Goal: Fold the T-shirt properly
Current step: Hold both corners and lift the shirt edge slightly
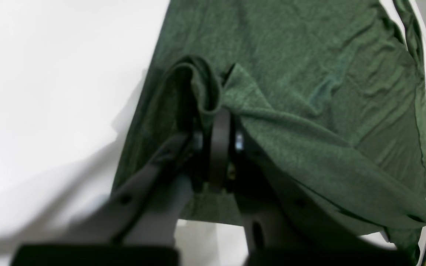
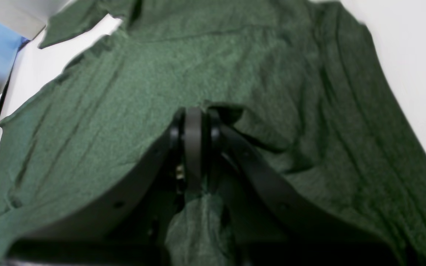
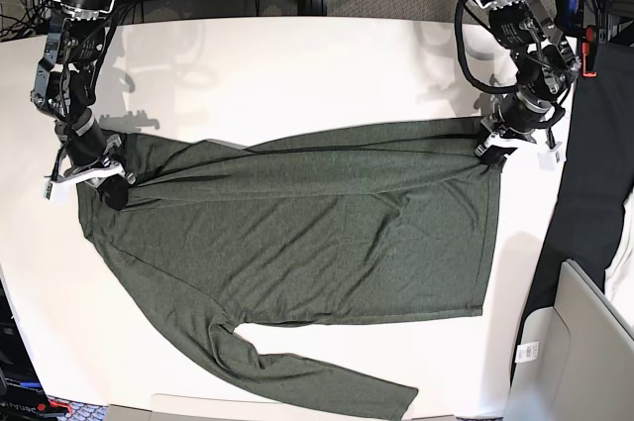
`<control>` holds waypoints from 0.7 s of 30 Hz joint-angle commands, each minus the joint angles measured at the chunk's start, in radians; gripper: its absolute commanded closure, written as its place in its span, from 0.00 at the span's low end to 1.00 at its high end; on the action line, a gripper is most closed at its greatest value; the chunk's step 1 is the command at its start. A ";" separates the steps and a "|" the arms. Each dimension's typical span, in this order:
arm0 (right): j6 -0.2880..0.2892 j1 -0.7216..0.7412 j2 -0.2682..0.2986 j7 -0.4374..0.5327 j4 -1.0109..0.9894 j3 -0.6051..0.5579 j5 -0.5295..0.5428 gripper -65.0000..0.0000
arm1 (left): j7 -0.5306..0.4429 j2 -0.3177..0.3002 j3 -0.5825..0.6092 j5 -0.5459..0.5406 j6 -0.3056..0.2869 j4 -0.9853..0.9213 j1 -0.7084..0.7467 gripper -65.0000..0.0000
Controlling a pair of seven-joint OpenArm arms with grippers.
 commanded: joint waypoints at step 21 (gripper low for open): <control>0.013 -0.213 0.024 0.019 0.291 0.015 0.022 0.63 | 0.187 -0.042 -0.010 -0.077 -0.005 0.295 0.179 0.55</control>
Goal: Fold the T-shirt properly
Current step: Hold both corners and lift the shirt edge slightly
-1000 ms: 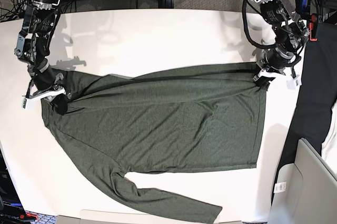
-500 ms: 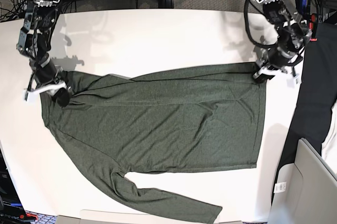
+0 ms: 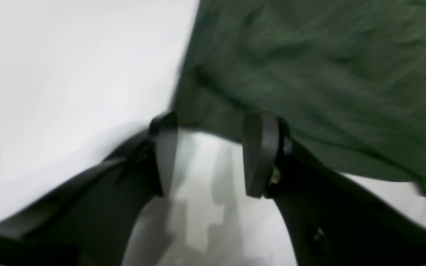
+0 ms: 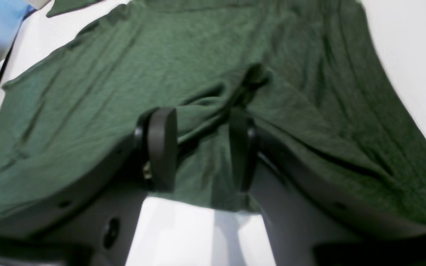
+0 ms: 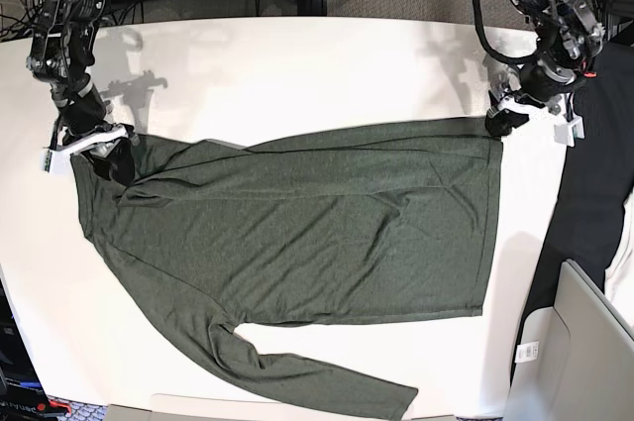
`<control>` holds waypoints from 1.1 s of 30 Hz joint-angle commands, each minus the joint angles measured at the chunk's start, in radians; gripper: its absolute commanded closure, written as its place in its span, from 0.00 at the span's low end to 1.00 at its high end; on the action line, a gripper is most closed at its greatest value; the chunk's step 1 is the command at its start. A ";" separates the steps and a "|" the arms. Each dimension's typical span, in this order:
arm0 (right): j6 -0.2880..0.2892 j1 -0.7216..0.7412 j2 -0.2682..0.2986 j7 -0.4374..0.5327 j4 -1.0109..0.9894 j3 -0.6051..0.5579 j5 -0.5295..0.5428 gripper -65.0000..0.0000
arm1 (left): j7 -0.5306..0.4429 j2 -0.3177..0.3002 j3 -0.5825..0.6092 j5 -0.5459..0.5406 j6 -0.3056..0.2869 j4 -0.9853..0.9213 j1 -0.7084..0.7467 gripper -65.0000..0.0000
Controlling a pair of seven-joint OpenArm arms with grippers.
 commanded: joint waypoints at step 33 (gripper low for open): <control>0.017 -0.270 0.011 0.025 0.191 0.075 0.044 0.63 | 0.015 -0.006 0.003 -0.055 -0.007 -0.263 -0.131 0.95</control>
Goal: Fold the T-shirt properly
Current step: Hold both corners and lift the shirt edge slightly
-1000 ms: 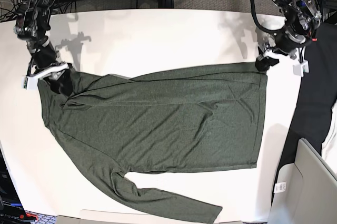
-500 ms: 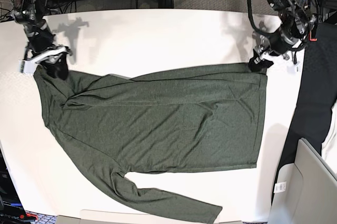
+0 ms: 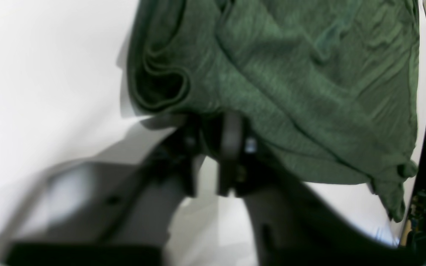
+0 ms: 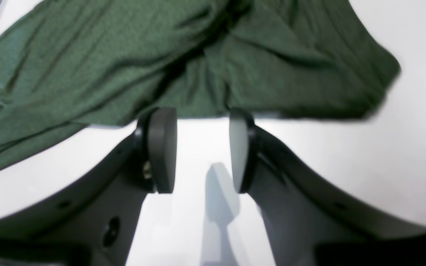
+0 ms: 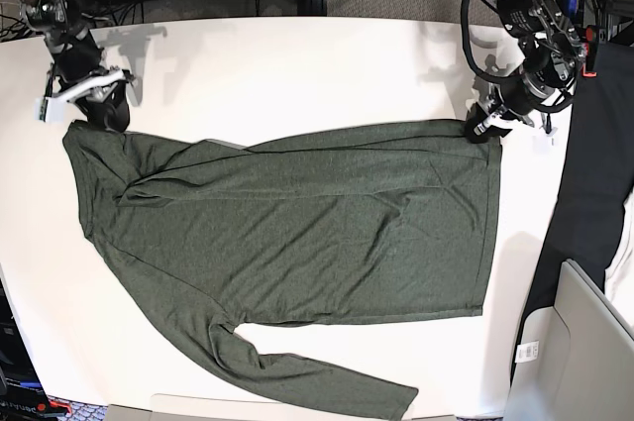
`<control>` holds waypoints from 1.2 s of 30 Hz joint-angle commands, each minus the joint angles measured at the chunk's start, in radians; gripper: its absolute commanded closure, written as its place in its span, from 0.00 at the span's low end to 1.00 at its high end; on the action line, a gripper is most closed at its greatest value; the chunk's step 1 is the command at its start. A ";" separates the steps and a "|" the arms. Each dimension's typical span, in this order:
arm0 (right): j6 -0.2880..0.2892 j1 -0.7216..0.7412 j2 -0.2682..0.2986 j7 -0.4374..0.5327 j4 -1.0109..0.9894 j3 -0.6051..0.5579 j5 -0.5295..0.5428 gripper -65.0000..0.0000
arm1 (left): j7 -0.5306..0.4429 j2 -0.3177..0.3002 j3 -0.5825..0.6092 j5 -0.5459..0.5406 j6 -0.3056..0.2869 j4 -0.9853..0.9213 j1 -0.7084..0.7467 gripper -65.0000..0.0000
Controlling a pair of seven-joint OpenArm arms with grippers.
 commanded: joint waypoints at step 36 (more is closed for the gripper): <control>0.008 0.255 -0.002 -0.043 -0.418 0.166 0.213 0.63 | 0.015 -0.015 -0.005 -0.006 0.001 0.017 -0.001 1.00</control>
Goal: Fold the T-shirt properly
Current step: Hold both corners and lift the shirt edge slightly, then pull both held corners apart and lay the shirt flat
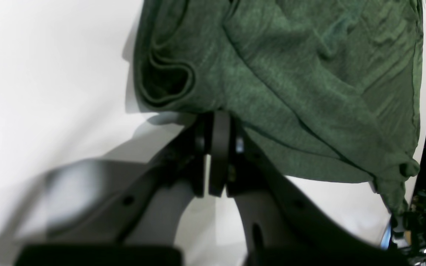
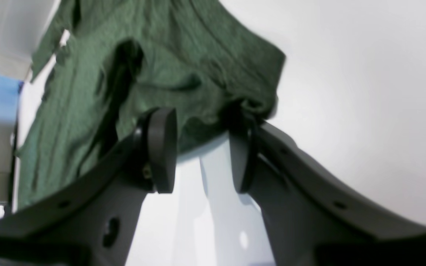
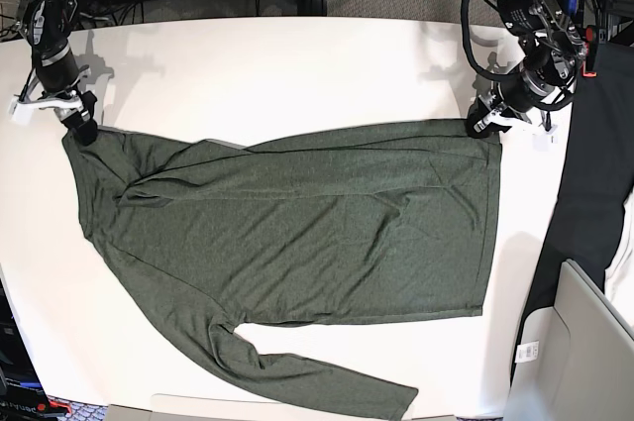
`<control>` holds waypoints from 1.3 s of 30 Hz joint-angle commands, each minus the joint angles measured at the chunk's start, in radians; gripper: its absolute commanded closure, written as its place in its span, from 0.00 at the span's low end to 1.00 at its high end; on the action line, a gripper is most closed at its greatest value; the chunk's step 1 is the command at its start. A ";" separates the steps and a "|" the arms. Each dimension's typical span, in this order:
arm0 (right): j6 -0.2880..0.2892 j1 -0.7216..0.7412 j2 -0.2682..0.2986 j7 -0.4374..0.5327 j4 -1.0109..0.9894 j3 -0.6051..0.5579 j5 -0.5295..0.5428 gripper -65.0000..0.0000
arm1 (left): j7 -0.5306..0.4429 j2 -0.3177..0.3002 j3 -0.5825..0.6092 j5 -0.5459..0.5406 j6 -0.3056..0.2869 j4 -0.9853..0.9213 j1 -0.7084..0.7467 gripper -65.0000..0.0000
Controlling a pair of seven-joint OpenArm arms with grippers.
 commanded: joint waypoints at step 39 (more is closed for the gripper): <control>0.093 -0.203 0.050 -0.073 0.044 0.146 0.166 0.99 | 0.022 -0.062 -0.088 -0.007 -0.008 0.137 0.167 1.00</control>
